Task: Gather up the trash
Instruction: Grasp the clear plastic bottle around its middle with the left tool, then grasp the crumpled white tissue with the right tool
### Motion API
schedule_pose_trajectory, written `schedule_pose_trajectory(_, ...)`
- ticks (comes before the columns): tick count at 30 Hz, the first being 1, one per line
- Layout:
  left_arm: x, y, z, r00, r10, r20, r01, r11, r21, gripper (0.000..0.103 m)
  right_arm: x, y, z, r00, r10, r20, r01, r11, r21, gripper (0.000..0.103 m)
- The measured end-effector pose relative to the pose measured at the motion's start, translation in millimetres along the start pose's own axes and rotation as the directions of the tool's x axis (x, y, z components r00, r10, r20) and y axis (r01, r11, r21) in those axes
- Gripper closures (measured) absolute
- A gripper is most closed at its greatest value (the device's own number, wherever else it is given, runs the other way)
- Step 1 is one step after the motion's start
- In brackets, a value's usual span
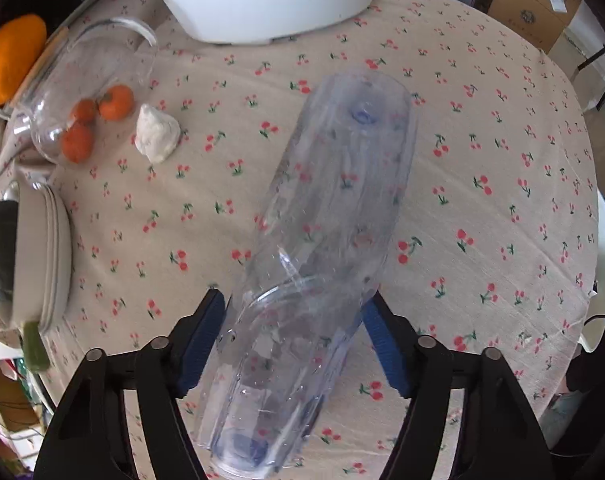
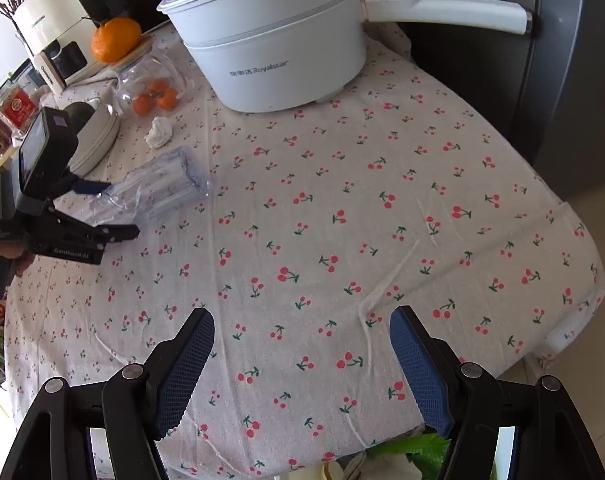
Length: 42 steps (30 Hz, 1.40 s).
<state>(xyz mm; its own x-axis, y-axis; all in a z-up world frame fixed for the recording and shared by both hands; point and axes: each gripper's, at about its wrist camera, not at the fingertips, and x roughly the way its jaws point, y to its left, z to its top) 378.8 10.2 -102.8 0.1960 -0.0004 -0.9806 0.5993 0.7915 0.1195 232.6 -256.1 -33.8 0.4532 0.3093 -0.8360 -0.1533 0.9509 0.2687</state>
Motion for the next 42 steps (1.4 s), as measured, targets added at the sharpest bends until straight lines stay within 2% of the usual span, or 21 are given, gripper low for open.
schedule_pose_trajectory(2, 2, -8, -13, 0.997, -0.05, -0.053, 0.048, 0.998, -0.036, 0.034, -3, -1, -2, 1.0, 0.002, 0.004, -0.002, 1.0, 0.009, 0.026)
schedule_pose_trajectory(4, 0, -17, -23, 0.995, -0.081, -0.065, 0.078, 0.995, -0.057, 0.034, -7, -2, -4, 1.0, 0.001, 0.009, -0.001, 1.0, 0.016, 0.026)
schedule_pose_trajectory(7, -4, -28, -30, 0.995, -0.084, -0.049, 0.079, 0.993, -0.093, 0.034, -11, -3, -7, 1.0, -0.01, 0.015, 0.01, 1.0, 0.022, 0.026)
schedule_pose_trajectory(9, -4, -34, -32, 0.998, -0.062, -0.029, 0.058, 0.991, -0.123, 0.034, -13, -4, -9, 1.0, -0.018, 0.015, 0.018, 1.0, 0.024, 0.026)
schedule_pose_trajectory(11, -5, -39, -36, 0.998, -0.065, 0.003, 0.065, 0.979, -0.195, 0.034, -13, -5, -11, 1.0, -0.021, 0.01, 0.021, 0.999, 0.027, 0.026)
schedule_pose_trajectory(14, -11, -44, -53, 0.989, -0.119, 0.092, 0.142, 0.937, -0.318, 0.034, -14, -5, -14, 1.0, -0.03, 0.001, 0.03, 0.999, 0.022, 0.026)
schedule_pose_trajectory(18, -27, -54, -90, 0.969, -0.139, 0.202, 0.212, 0.89, -0.404, 0.035, -15, -3, -18, 0.999, -0.055, -0.001, 0.055, 0.998, -0.004, 0.026)
schedule_pose_trajectory(21, -47, -57, -128, 0.947, -0.153, 0.281, 0.277, 0.831, -0.481, 0.036, -12, 3, -19, 0.996, -0.084, 0.013, 0.085, 0.996, -0.029, 0.026)
schedule_pose_trajectory(23, -61, -51, -151, 0.941, -0.134, 0.312, 0.286, 0.807, -0.517, 0.036, -8, 8, -19, 0.996, -0.092, 0.012, 0.092, 0.995, -0.045, 0.026)
schedule_pose_trajectory(25, -79, -48, -175, 0.926, -0.124, 0.357, 0.315, 0.774, -0.549, 0.036, -3, 13, -21, 0.996, -0.088, 0.007, 0.088, 0.995, -0.051, 0.026)
schedule_pose_trajectory(27, -96, -44, -205, 0.923, -0.089, 0.375, 0.316, 0.734, -0.601, 0.036, 1, 22, -21, 0.997, -0.08, 0.007, 0.081, 0.995, -0.058, 0.026)
schedule_pose_trajectory(30, -117, -42, -241, 0.912, -0.038, 0.407, 0.316, 0.697, -0.643, 0.036, 11, 40, -18, 0.995, -0.096, 0.012, 0.096, 0.992, -0.084, 0.026)
schedule_pose_trajectory(34, -123, -36, -276, 0.903, 0.006, 0.429, 0.311, 0.681, -0.663, 0.036, 33, 70, -1, 0.998, -0.058, 0.013, 0.059, 0.994, -0.091, 0.026)
schedule_pose_trajectory(37, -117, -21, -285, 0.902, -0.002, 0.431, 0.331, 0.646, -0.688, 0.036, 57, 97, 16, 0.998, -0.055, 0.03, 0.058, 0.992, -0.111, 0.026)
schedule_pose_trajectory(39, -117, -11, -286, 0.892, -0.006, 0.452, 0.35, 0.642, -0.682, 0.036, 77, 116, 27, 0.998, -0.052, 0.041, 0.058, 0.989, -0.135, 0.026)
schedule_pose_trajectory(42, -116, 6, -290, 0.895, 0.028, 0.445, 0.325, 0.641, -0.695, 0.036, 111, 144, 44, 0.998, -0.048, 0.048, 0.056, 0.982, -0.18, 0.026)
